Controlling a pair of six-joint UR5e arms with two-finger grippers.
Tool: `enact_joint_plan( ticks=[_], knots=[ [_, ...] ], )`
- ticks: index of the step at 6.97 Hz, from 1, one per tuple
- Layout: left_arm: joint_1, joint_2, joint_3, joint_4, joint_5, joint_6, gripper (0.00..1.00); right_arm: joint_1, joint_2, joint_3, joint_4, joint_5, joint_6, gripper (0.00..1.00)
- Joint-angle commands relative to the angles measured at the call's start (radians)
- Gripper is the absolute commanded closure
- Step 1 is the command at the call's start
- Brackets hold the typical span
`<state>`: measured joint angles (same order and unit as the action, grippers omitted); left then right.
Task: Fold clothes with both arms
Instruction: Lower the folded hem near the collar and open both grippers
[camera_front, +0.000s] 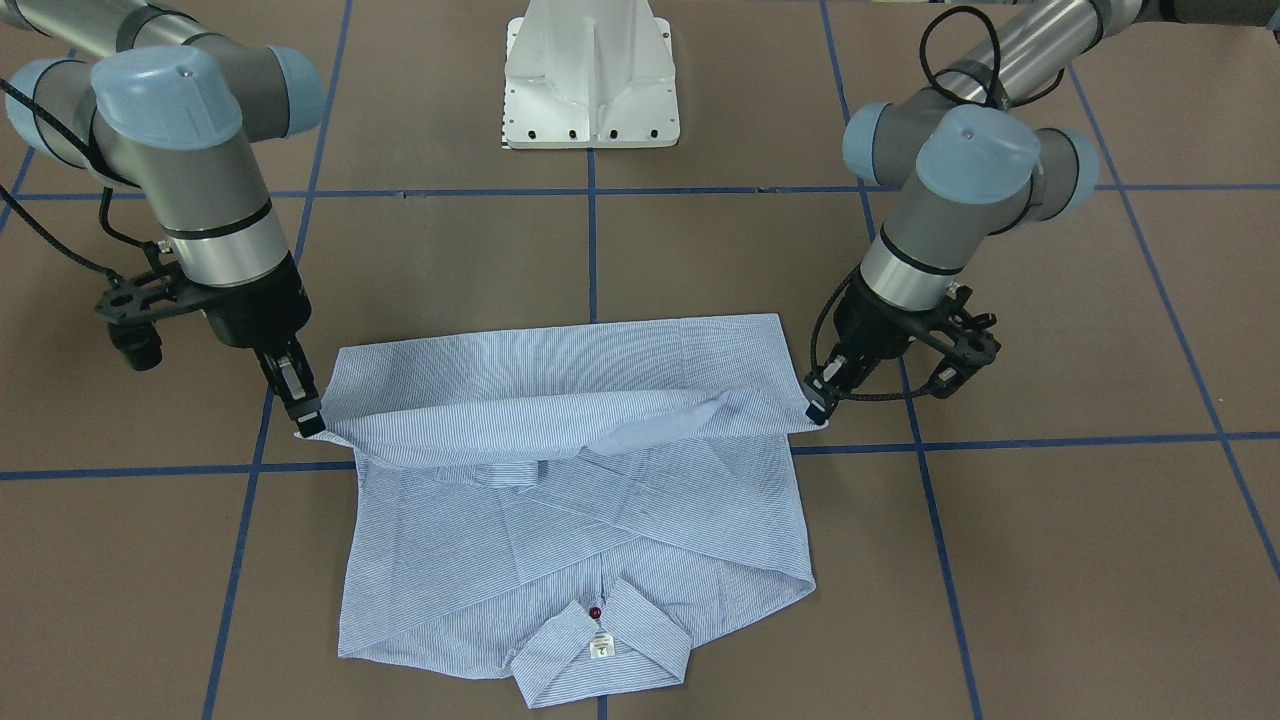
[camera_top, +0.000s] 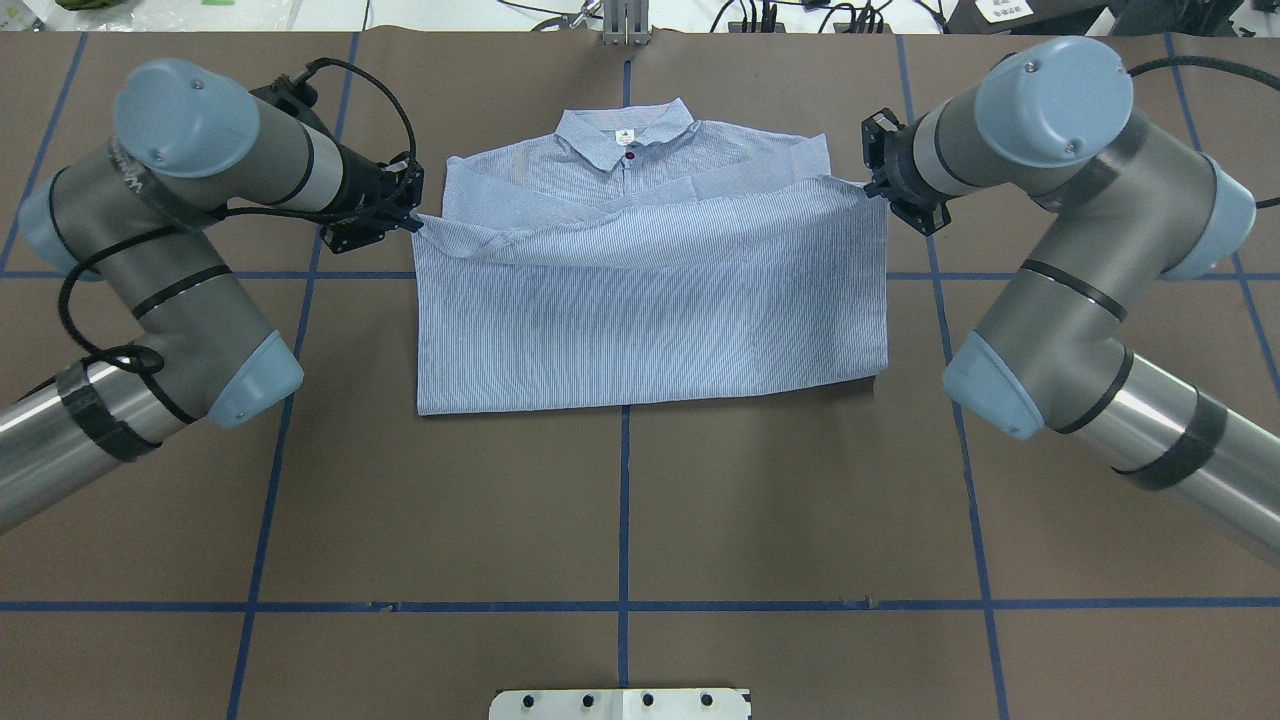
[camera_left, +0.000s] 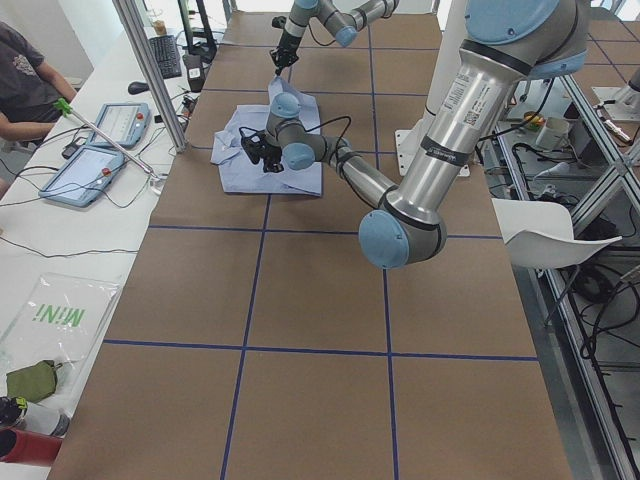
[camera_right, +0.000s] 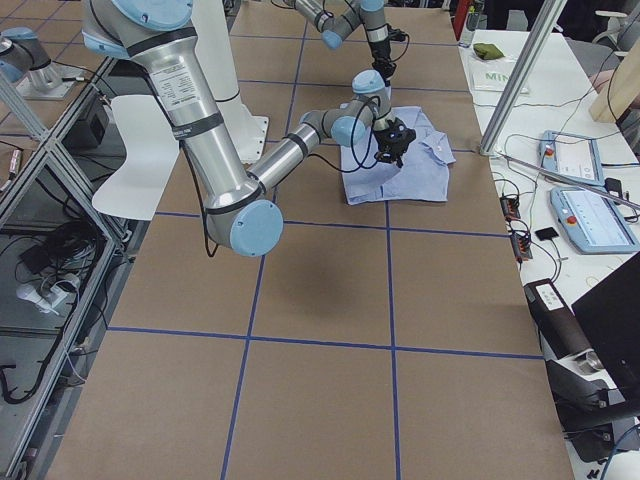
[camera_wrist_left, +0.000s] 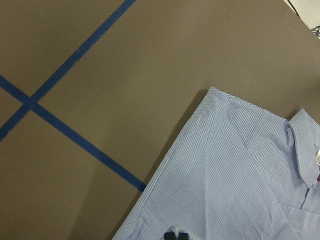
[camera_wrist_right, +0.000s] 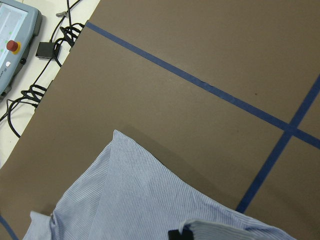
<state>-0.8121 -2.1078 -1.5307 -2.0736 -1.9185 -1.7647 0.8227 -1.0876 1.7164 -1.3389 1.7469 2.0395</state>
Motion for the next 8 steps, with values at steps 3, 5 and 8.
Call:
enact_joint_plan(
  ticks=[3, 5, 8],
  knots=[
    [-0.015, -0.11, 0.225, -0.091, 0.088, 0.062, 1.0, 0.013, 0.107, -0.321, 0.234, -0.004, -0.01, 1.0],
    [-0.025, -0.118, 0.259, -0.092, 0.088, 0.123, 1.0, 0.035, 0.112, -0.362, 0.265, -0.003, -0.01, 1.0],
    [-0.025, -0.147, 0.303, -0.108, 0.088, 0.128, 0.97, 0.042, 0.127, -0.44, 0.329, -0.003, -0.01, 1.0]
  ],
)
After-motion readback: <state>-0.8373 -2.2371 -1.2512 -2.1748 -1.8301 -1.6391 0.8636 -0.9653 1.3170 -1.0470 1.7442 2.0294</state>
